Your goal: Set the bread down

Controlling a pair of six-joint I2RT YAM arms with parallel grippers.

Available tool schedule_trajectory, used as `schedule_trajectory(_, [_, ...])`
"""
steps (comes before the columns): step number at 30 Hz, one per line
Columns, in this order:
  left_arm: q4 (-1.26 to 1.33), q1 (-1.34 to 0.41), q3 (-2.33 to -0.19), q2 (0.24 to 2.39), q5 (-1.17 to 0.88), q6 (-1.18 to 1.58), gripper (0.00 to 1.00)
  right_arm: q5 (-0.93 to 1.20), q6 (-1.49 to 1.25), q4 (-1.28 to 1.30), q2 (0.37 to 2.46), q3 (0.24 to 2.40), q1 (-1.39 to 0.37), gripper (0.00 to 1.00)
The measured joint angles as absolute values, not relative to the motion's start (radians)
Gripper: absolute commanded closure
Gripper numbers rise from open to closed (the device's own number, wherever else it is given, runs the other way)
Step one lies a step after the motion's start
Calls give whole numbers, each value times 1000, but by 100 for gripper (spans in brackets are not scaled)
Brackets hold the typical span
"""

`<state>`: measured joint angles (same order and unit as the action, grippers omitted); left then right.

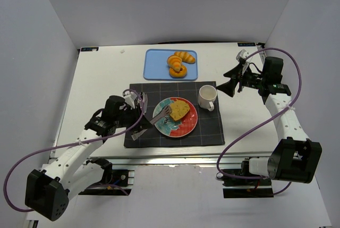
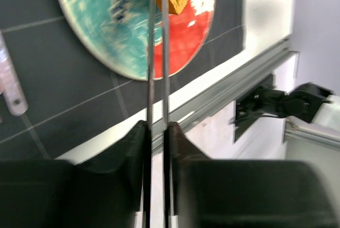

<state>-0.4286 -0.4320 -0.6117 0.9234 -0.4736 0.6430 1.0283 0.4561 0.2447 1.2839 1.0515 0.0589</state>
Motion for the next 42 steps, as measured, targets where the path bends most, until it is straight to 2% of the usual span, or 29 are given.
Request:
schedule_trajectory(4, [-490,-434,-613,924,-434,623,52,1028,456,246,1284,1052,59,17])
schedule_trajectory(12, [-554,-434,-661,923,-374,610,47,1028,457,264,1280,1052,59,17])
schedule_trajectory(16, [-574,-434,-725,920,-330,607,49,1029,457,265,1280,1052,59,17])
schedule_trajectory(17, [-578,-434,-743,922,-318,606,53,1029,457,266,1280,1052,59,17])
schedule_trajectory(18, [-579,-434,-756,923,-307,603,67,1029,457,266,1280,1052,59,17])
schedule_trajectory(21, [-598,-431,-830,954,-233,579,80,1029,462,268,1280,1052,59,17])
schedule_trajectory(28, [-622,-327,-966,1148,37,405,88,1029,479,269,1280,1052,59,16])
schedule_trajectory(32, [-527,-197,-928,1266,138,226,87,1032,488,284,1280,1054,59,16])
schedule_trajectory(36, [-379,-125,-832,1335,202,52,77,1035,514,312,1284,1077,59,16])
schedule_trajectory(42, [-146,-14,-773,1456,146,-70,68,1036,533,330,1285,1087,59,16])
